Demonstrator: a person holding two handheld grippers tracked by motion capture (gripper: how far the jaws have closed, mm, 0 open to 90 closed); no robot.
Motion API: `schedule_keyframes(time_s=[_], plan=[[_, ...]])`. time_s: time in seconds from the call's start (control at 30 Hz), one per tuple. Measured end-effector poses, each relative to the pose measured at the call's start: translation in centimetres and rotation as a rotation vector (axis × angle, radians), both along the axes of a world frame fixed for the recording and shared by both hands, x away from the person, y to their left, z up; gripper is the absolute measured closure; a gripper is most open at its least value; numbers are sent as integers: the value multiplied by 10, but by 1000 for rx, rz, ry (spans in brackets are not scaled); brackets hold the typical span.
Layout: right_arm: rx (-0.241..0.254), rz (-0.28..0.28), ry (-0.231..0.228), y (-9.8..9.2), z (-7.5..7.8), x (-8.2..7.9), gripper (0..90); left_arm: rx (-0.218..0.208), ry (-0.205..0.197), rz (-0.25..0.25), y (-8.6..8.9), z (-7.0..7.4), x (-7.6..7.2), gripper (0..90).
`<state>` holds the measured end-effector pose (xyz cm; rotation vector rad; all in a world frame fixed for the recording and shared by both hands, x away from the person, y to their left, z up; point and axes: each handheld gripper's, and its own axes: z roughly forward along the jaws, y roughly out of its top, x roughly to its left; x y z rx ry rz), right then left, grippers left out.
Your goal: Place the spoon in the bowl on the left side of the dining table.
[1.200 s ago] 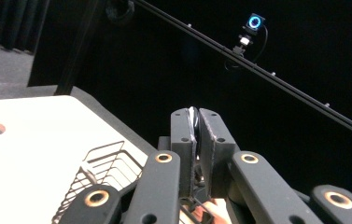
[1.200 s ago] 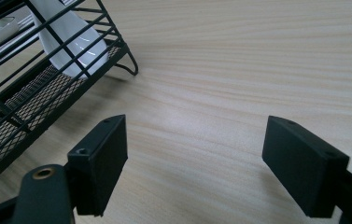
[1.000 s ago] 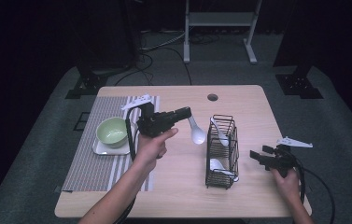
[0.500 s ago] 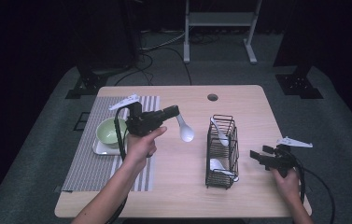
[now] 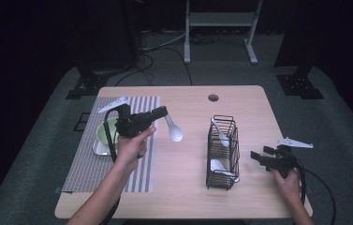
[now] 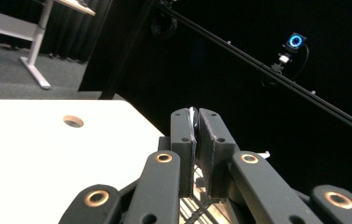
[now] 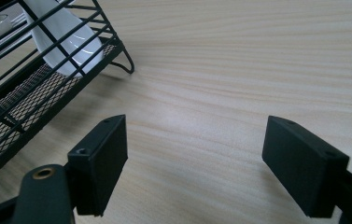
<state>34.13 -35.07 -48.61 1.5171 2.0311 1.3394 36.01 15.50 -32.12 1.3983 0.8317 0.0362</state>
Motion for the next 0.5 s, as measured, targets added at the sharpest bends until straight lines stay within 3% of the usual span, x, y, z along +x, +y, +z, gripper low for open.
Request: schedule_keyframes(time_s=[0.5], plan=[[-7, -3, 4, 1, 0, 0, 211, 12, 3, 74, 36, 0, 1, 848]])
